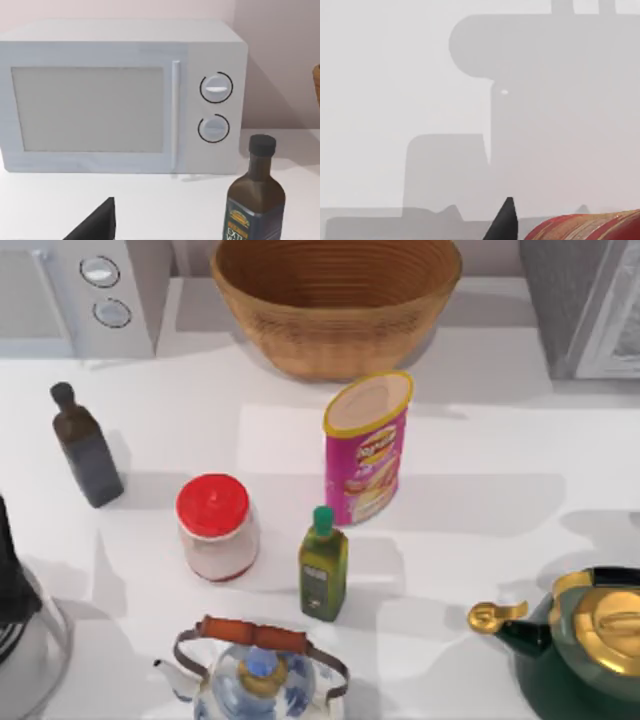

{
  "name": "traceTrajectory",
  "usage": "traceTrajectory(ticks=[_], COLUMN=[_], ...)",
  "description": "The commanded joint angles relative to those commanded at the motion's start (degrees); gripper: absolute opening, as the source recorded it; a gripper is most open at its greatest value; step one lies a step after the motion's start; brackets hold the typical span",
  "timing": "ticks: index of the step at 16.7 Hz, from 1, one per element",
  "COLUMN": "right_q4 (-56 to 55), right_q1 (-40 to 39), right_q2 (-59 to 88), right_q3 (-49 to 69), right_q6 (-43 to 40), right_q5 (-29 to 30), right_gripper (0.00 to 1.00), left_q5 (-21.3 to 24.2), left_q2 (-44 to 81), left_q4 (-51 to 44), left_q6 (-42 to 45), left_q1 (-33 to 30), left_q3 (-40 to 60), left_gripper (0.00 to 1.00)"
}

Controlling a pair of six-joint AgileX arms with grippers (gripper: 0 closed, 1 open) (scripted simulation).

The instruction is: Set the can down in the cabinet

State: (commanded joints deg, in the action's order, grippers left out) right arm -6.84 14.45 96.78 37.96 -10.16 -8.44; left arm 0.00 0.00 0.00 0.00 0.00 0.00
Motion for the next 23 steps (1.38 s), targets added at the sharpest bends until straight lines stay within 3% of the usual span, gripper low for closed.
traceTrajectory(ticks=[5, 15, 23], right_q4=[4.1, 36.4, 38.2], right_q1=[-0.1, 0.4, 0.4], right_q2=[-0.7, -13.8, -16.2], right_q3=[2.6, 21.1, 22.6], right_q6=[-0.5, 0.0, -0.2], right_q5=[0.4, -0.5, -0.3], right_gripper=[0.00, 0.00, 0.00], left_q5=[0.0, 0.0, 0.0], left_q2=[0.0, 0.0, 0.0], left_q4=[0.0, 0.0, 0.0], left_q6=[0.0, 0.0, 0.0], left_q1=[0.0, 0.0, 0.0], left_q3=[0.0, 0.0, 0.0], left_gripper=[1.00, 1.00, 1.00])
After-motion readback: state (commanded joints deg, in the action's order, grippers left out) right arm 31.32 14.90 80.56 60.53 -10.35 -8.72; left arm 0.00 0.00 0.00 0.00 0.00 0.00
